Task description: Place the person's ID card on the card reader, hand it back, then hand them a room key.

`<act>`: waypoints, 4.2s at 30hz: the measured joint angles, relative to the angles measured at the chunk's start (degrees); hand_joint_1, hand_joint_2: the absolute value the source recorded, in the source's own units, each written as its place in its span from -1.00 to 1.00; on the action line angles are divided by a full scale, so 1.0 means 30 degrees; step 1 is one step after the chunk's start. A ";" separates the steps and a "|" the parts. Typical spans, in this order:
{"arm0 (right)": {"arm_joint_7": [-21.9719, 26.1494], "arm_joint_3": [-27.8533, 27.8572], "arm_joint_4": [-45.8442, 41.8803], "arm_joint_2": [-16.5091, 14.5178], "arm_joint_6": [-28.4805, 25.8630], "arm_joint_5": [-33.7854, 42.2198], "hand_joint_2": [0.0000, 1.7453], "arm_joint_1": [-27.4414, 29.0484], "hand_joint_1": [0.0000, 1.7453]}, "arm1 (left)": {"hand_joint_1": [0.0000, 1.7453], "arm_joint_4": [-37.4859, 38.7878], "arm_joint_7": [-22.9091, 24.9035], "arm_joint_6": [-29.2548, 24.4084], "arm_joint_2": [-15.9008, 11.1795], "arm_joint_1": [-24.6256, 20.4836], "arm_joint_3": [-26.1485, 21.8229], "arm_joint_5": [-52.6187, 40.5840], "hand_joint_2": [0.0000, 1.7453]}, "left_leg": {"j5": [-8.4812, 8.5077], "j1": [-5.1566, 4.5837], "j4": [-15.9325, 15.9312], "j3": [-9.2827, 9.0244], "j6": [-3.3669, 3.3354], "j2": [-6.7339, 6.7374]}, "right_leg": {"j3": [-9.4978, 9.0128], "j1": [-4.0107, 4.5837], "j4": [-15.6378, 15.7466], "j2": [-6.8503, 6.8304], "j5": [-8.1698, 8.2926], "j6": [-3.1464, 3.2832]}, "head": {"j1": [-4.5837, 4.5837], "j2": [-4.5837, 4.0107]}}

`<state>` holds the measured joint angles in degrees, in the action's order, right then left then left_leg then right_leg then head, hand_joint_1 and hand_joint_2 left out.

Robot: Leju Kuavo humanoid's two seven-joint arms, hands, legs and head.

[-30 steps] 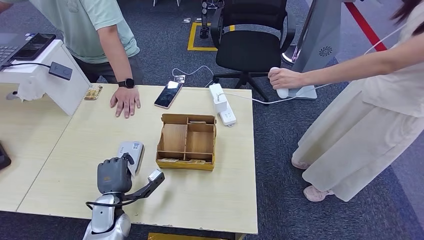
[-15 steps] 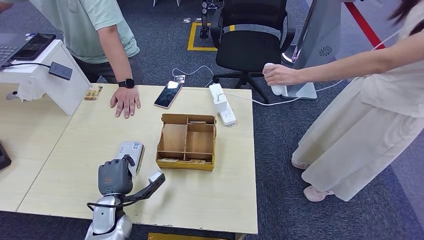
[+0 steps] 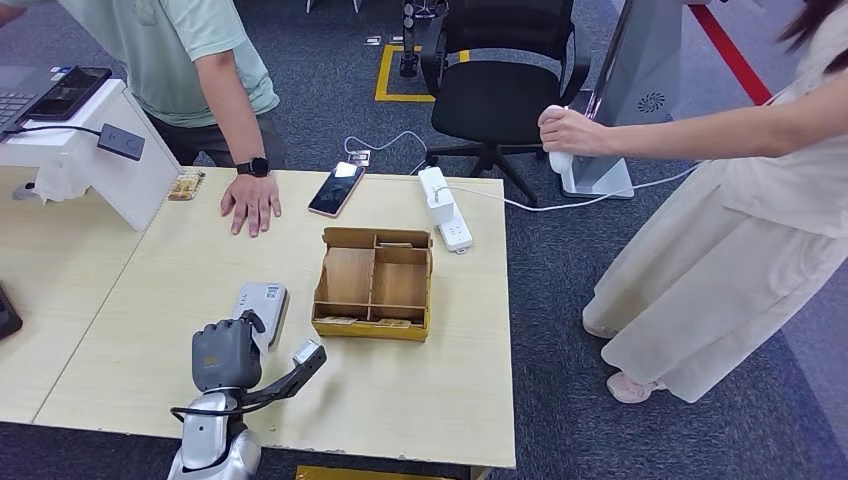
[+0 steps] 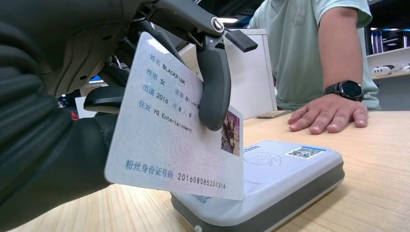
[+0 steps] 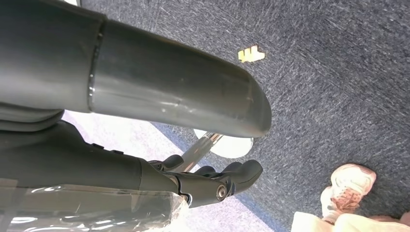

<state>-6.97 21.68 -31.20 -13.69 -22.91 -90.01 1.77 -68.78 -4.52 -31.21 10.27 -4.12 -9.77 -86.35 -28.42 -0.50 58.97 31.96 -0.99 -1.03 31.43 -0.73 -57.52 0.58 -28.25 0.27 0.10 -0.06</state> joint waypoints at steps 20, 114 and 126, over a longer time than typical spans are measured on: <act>0.0195 -0.0020 0.0148 -0.0040 -0.0162 0.0000 -1.00 -0.0339 -1.00 | 1.00 -0.0632 -0.2124 0.0257 0.0390 -0.0391 0.0357 0.0004 1.00 | 0.0002 -0.0002 0.0002 -0.0004 -0.0001 0.0000 | 0.0001 0.0000 0.0000 0.0000 0.0004 -0.0002 | -0.0004 -0.0002; 0.0321 0.0379 -0.0075 -0.0217 -0.0078 0.0000 -1.00 -0.0142 -1.00 | 1.00 -0.1386 -0.0998 0.1035 0.0700 0.0650 -0.1836 0.1410 1.00 | 0.0002 0.0006 -0.0002 0.0005 0.0002 0.0002 | 0.0006 0.0006 -0.0002 0.0003 0.0003 -0.0002 | -0.0004 0.0000; 0.0321 0.0379 -0.0115 -0.0217 -0.0002 0.0000 -1.00 -0.0122 -1.00 | 1.00 -0.1357 -0.1022 0.1035 0.0789 0.0587 -0.2011 0.1663 1.00 | 0.0002 0.0007 -0.0002 0.0005 0.0002 0.0001 | 0.0007 0.0006 -0.0002 0.0003 0.0003 -0.0002 | 0.0000 0.0000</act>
<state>-6.01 22.82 -31.55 -14.34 -22.92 -90.01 1.41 -72.85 -7.59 -28.11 12.63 -2.35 -15.80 -81.36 -28.41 -0.47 58.96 31.97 -0.99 -1.02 31.46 -0.71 -57.53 0.59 -28.24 0.26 0.10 -0.06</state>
